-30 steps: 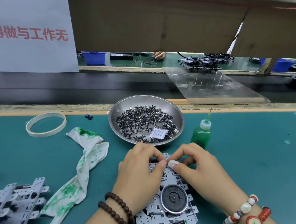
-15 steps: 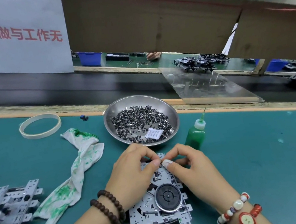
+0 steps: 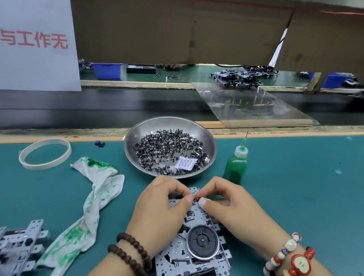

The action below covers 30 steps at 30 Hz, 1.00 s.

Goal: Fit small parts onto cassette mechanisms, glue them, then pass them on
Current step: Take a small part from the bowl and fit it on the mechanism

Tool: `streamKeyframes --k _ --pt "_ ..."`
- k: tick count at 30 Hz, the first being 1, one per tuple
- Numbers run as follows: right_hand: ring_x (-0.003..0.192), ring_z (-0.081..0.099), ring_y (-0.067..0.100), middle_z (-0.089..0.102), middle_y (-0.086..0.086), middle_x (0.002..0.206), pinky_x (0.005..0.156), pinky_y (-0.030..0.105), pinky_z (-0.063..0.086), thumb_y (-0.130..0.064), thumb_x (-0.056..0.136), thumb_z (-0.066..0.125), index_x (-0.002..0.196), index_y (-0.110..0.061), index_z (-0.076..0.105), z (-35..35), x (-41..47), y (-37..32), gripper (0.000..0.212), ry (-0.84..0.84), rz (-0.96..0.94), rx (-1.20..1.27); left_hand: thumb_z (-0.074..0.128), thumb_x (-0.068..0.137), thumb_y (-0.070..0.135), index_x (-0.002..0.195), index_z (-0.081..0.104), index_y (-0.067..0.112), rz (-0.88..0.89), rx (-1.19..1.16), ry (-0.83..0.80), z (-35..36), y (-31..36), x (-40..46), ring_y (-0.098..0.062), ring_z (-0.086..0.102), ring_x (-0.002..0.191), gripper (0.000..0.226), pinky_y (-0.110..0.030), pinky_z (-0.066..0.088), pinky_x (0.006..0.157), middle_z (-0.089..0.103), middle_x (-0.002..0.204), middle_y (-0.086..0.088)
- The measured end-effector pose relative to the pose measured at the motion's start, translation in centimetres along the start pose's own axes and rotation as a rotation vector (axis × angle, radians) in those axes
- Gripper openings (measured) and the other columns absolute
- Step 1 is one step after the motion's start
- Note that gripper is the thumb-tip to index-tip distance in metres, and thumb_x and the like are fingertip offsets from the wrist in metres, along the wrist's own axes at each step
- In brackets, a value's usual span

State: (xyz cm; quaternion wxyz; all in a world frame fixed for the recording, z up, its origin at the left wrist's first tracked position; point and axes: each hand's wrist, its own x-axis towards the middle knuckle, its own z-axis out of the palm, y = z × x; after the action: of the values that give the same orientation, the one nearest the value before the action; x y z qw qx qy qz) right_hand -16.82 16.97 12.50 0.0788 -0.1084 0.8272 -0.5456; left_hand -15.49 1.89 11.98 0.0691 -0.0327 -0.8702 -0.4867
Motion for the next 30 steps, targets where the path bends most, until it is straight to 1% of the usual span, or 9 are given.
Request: streamKeyframes --k 5,8,11,16,20,22,25,28,30 --pt "0.056 0.048 0.001 0.058 -0.013 0.070 0.060 0.016 0.041 -0.007 0.086 0.059 0.079 -0.019 0.058 0.2 0.0 -0.3 0.014 -0.017 0.038 0.035 0.063 0.085 0.024 0.070 0.058 0.032 -0.001 0.008 -0.007 0.0 0.0 0.0 -0.001 0.052 0.091 0.018 -0.019 0.039 0.084 0.053 0.089 0.015" --pt "0.057 0.042 0.006 0.052 -0.009 0.065 0.060 0.020 0.039 -0.006 0.086 0.057 0.080 -0.018 0.056 0.2 0.1 -0.2 0.014 -0.020 0.085 0.057 0.062 0.085 0.024 0.069 0.058 0.033 -0.004 0.007 -0.005 0.1 0.0 0.0 -0.001 0.052 0.091 0.019 -0.020 0.039 0.083 0.052 0.088 0.016" --pt "0.059 0.045 0.004 0.054 -0.009 0.068 0.063 0.020 0.040 -0.006 0.086 0.058 0.080 -0.019 0.056 0.2 0.2 -0.2 0.015 -0.026 0.112 0.082 0.062 0.085 0.024 0.070 0.057 0.033 0.001 0.019 -0.003 0.1 0.0 0.0 -0.002 0.052 0.092 0.019 -0.021 0.039 0.085 0.052 0.088 0.015" --pt "0.056 0.047 -0.003 0.056 -0.008 0.072 0.057 0.012 0.041 -0.003 0.085 0.057 0.078 -0.018 0.056 0.5 0.3 -0.3 0.017 -0.010 0.117 0.100 0.058 0.088 0.026 0.070 0.052 0.036 0.023 0.072 0.000 0.1 0.0 -0.1 -0.004 0.048 0.095 0.021 -0.026 0.038 0.089 0.052 0.089 0.017" --pt "0.056 0.045 -0.001 0.054 -0.007 0.071 0.055 0.011 0.040 0.000 0.085 0.055 0.078 -0.018 0.057 0.7 0.3 -0.4 0.019 0.020 0.115 0.095 0.054 0.089 0.028 0.072 0.047 0.039 0.071 0.103 0.003 0.2 0.0 -0.4 -0.004 0.044 0.098 0.022 -0.031 0.037 0.092 0.050 0.091 0.019" --pt "0.057 0.045 0.001 0.054 -0.007 0.072 0.054 0.011 0.038 0.002 0.084 0.054 0.079 -0.018 0.057 0.8 0.3 -0.5 0.021 0.032 0.114 0.117 0.054 0.089 0.028 0.073 0.045 0.043 0.107 0.097 0.021 0.3 0.0 -0.6 -0.002 0.043 0.099 0.023 -0.030 0.036 0.091 0.050 0.094 0.022" --pt "0.063 0.047 0.004 0.055 -0.005 0.075 0.055 0.010 0.038 0.002 0.084 0.053 0.079 -0.017 0.056 1.1 0.3 -0.6 0.020 0.049 0.108 0.141 0.056 0.088 0.031 0.078 0.050 0.047 0.141 0.097 0.023 0.5 0.0 -0.8 -0.001 0.041 0.100 0.020 -0.028 0.035 0.091 0.049 0.097 0.023" --pt "0.075 0.053 0.008 0.058 -0.001 0.084 0.060 0.010 0.042 0.004 0.084 0.053 0.080 -0.017 0.056 1.2 0.3 -0.7 0.022 0.065 0.112 0.158 0.059 0.086 0.030 0.081 0.059 0.039 0.158 0.103 0.039 0.5 0.0 -0.9 -0.003 0.043 0.096 0.010 -0.030 0.037 0.090 0.049 0.093 0.021" --pt "0.079 0.054 0.010 0.059 0.002 0.088 0.063 0.011 0.043 0.003 0.085 0.053 0.083 -0.018 0.056 1.2 0.2 -0.8 0.021 0.069 0.129 0.164 0.061 0.084 0.029 0.078 0.058 0.037 0.184 0.118 0.043 0.5 0.1 -1.0 -0.005 0.043 0.093 0.010 -0.031 0.038 0.087 0.049 0.091 0.020"
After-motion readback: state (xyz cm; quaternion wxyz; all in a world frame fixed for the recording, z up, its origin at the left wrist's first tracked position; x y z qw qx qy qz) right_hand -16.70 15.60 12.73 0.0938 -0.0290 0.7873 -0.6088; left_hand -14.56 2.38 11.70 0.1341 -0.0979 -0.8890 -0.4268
